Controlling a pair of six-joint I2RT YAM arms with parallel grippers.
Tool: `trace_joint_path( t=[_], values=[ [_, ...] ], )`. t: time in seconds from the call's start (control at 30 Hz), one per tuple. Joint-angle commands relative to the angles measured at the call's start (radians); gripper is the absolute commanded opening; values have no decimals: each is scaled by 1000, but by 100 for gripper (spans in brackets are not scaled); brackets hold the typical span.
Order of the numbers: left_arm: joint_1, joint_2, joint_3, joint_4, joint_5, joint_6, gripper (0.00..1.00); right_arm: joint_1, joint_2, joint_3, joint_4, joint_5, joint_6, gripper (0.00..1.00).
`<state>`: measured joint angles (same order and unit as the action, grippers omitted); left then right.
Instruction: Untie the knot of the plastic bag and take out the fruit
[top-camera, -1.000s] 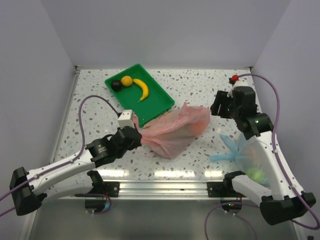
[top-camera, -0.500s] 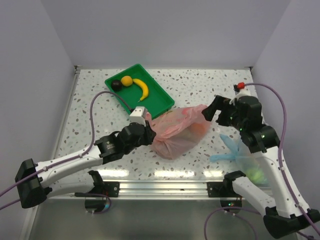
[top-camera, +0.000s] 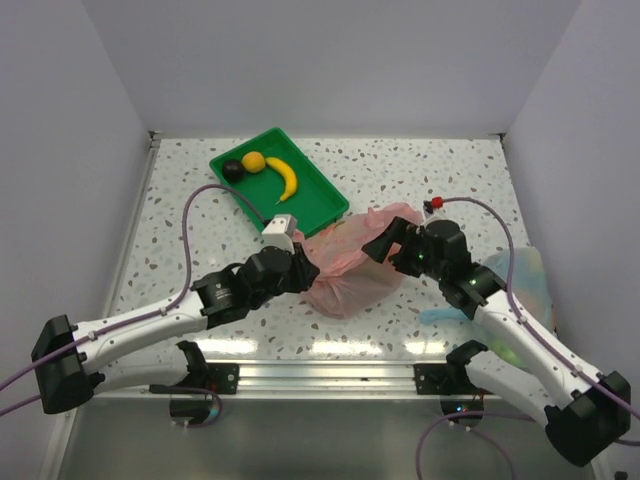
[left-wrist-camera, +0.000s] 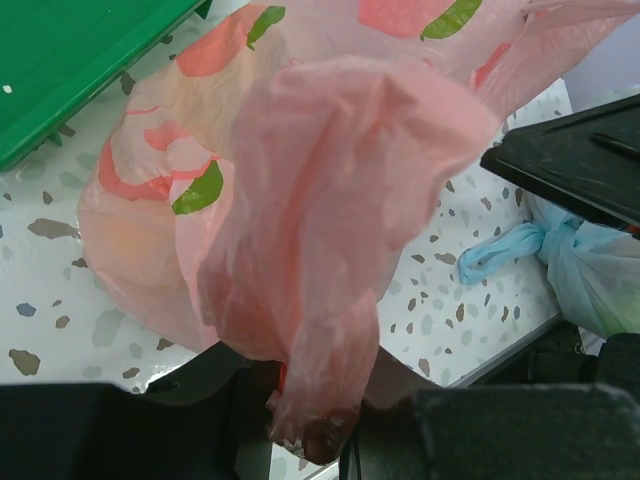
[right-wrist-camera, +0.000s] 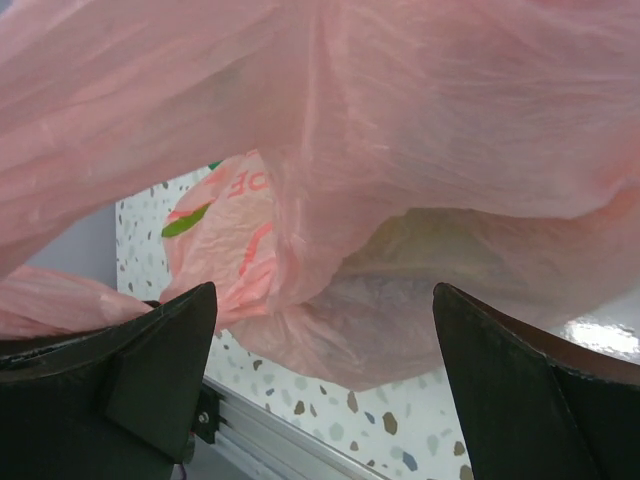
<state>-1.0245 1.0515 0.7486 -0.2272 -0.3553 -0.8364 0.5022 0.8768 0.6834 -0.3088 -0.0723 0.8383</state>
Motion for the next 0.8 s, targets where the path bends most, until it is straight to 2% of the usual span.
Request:
trace_joint_path(
  t=[0.0, 0.1, 0.17, 0.27, 0.3, 0.37, 0.4, 0.5, 0.53, 0.57, 0.6, 0.67, 0.7, 0.77],
  values=[
    [-8, -28, 3, -6, -24, -36, 30, 57, 54, -7, 207, 95, 62, 93],
    [-8, -34, 1, -14, -28, -40, 30, 91, 120, -7, 234, 138, 70, 91],
    [-8, -35, 5, -27, -28, -40, 31, 93, 148, -28, 260, 157, 84, 85],
    [-8, -36, 24, -78, -30, -30, 32, 93, 143, -45, 231, 215, 91, 64],
    [-8, -41, 28, -108, -31, -20, 33, 93, 134, -45, 215, 230, 82, 49],
    [-8, -48, 47, -152, -31, -10, 35, 93, 107, -48, 183, 247, 70, 35],
    [-8, -56, 55, -173, -31, 8, 36, 93, 99, -47, 172, 259, 53, 24],
    [-6, -70, 81, -241, 12, 77, 47, 94, 85, -24, 134, 282, 24, 8],
    [-6, -71, 89, -271, 30, 95, 55, 93, 87, -16, 119, 287, 7, 1],
    [-6, -73, 109, -291, 62, 112, 60, 93, 88, -4, 116, 292, -2, 0],
    [-6, -77, 116, -328, 79, 144, 71, 93, 96, 2, 109, 295, -19, 0],
    [-6, -94, 144, -365, 114, 178, 82, 91, 103, 24, 90, 301, -37, 0],
    [-6, -102, 161, -415, 118, 189, 93, 93, 114, 31, 73, 302, -56, 0],
    [-5, -119, 248, -477, 87, 201, 100, 93, 120, 47, 59, 301, -77, 0]
  ],
)
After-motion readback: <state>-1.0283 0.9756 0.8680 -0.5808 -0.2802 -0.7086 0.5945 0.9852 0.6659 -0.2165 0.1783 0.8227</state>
